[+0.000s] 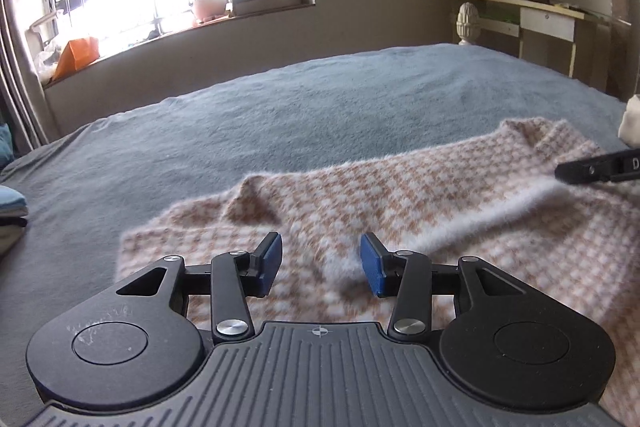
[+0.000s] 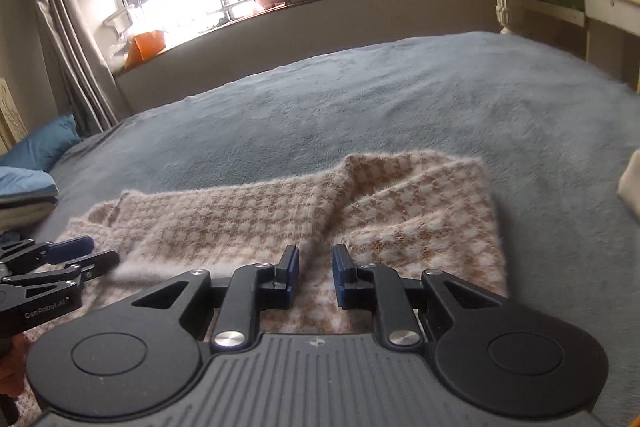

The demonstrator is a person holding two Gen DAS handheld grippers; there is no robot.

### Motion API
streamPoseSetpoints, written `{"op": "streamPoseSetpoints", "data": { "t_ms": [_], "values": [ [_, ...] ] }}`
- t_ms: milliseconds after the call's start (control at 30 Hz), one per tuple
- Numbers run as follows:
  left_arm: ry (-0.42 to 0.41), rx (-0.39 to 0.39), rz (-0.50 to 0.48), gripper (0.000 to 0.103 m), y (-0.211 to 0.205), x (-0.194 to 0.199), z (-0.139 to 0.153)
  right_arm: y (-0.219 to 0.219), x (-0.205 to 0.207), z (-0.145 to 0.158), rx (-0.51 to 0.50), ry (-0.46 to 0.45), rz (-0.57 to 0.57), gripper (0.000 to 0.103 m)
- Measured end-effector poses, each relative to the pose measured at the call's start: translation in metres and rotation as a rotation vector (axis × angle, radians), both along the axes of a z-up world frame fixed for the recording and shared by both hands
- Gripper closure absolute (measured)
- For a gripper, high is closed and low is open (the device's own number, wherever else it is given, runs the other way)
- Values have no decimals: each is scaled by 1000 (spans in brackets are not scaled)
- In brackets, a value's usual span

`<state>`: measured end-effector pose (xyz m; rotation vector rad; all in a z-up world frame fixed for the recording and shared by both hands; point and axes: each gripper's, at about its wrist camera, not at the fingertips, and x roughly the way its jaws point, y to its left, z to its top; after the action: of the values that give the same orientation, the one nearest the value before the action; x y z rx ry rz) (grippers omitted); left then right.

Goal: Fold clothes

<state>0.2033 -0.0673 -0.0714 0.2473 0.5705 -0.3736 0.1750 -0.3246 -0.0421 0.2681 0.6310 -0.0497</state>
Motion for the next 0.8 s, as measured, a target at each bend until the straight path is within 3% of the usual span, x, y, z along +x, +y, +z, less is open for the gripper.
{"op": "streamPoseSetpoints", "data": {
  "t_ms": [133, 367, 567, 800],
  "values": [
    [48, -5, 13, 59, 13, -16, 11, 1, -16, 9, 11, 3, -19, 84],
    [170, -2, 9, 58, 32, -58, 31, 9, -60, 29, 129, -3, 13, 83],
    [312, -31, -40, 53, 35, -104, 33, 27, -99, 35, 253, 55, 64, 82],
    [382, -12, -34, 51, 32, -151, 16, 63, -140, 20, 94, 158, 92, 82]
  ]
}}
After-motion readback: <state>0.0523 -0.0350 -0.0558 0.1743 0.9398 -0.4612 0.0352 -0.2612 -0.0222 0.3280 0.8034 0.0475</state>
